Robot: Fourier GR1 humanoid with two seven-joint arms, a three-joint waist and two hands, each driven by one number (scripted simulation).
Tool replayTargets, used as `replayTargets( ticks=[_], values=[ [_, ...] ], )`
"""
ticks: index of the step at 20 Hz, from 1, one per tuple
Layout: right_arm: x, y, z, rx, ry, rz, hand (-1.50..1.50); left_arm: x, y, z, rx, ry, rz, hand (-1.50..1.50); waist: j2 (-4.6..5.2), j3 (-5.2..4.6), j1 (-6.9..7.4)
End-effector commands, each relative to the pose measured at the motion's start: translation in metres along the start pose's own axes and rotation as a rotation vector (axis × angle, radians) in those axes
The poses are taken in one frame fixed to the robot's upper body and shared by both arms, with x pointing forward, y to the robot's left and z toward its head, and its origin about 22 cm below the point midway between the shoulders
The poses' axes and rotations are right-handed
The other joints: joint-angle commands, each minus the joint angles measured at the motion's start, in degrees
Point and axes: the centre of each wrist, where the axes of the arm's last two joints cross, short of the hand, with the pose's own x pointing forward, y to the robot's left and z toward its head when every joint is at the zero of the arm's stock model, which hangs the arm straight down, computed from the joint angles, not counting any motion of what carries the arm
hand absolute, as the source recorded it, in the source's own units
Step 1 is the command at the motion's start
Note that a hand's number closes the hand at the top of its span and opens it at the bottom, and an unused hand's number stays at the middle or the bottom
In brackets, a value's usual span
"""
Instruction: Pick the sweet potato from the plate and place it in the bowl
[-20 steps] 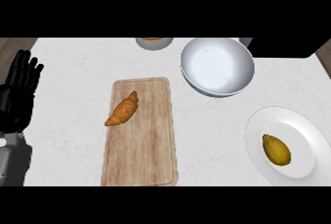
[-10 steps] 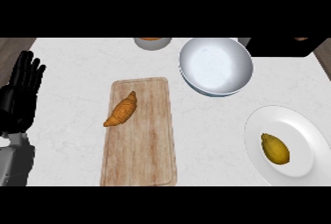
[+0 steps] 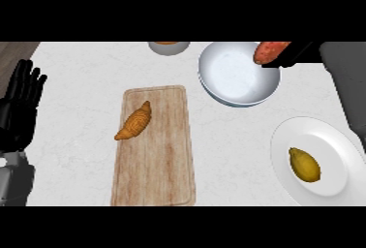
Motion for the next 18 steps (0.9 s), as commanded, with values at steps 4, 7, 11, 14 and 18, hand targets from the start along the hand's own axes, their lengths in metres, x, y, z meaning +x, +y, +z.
replayTargets(
  ticks=[4, 7, 11, 14, 18],
  values=[
    [-0.015, 0.07, -0.018, -0.031, 0.17, 0.007, 1.5, 0.011, -0.015, -0.009, -0.001, -0.031, 0.0, 0.0, 0.49, 0.05, 0.94],
    [-0.016, 0.087, -0.025, -0.007, 0.234, -0.091, -1.5, 0.015, -0.004, -0.01, -0.006, -0.01, 0.0, 0.0, 0.56, 0.06, 1.38],
    [-0.028, 0.108, -0.022, -0.034, 0.163, -0.265, -1.5, -0.004, -0.01, -0.013, -0.018, -0.015, 0.008, 0.0, 0.79, 0.06, 1.08],
    [-0.022, 0.121, -0.027, -0.102, 0.119, -0.415, -1.5, 0.002, -0.001, -0.009, -0.012, -0.012, 0.004, 0.0, 0.48, 0.08, 1.19],
    [-0.034, 0.1, -0.018, -0.322, 0.079, -0.467, -1.5, 0.021, -0.022, -0.021, -0.023, -0.022, 0.027, 0.0, 0.61, 0.15, 1.36]
  ],
)
